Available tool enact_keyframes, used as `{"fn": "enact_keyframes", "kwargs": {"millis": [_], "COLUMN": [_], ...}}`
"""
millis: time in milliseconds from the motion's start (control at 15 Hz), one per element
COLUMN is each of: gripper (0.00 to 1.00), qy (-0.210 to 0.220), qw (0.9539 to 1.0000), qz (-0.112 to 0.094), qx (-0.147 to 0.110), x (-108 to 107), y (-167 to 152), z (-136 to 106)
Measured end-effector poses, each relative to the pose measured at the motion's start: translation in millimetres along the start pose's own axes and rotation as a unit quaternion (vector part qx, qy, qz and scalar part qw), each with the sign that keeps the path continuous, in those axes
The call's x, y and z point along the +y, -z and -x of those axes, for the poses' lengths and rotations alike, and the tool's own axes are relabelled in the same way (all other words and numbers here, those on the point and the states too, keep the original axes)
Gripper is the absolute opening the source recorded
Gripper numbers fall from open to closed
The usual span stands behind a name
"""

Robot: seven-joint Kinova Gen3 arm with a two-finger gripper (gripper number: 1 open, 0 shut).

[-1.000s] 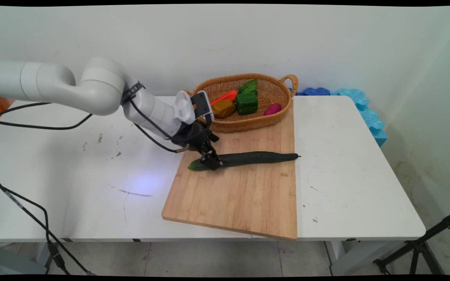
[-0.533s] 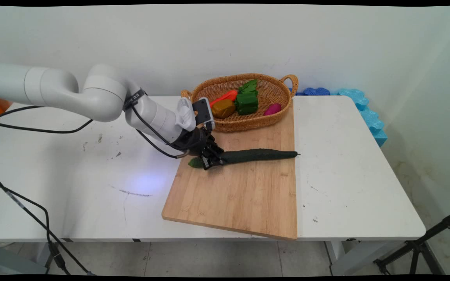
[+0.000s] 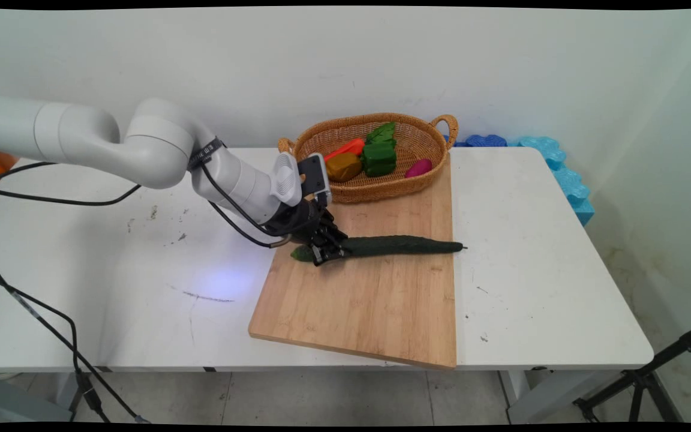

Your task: Place the picked object in the vegetable basket

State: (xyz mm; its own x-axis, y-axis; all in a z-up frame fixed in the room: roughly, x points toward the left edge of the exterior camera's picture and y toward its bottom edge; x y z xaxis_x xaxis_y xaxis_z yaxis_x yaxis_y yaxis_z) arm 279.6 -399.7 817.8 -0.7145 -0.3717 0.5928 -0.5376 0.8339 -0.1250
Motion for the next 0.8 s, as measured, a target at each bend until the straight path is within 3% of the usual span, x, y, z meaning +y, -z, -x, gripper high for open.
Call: {"fn": "enact_keyframes", "kwargs": {"millis": [467,800], "gripper": [0.00,0.00], "qy": [-0.010,-0.011], "qw": [0.9996,0.9988], "qz": [-0.007,-0.030], "qx": [0.023,0.036], "x": [-6,-27], "y": [27,54], "z": [-26,-43]}}
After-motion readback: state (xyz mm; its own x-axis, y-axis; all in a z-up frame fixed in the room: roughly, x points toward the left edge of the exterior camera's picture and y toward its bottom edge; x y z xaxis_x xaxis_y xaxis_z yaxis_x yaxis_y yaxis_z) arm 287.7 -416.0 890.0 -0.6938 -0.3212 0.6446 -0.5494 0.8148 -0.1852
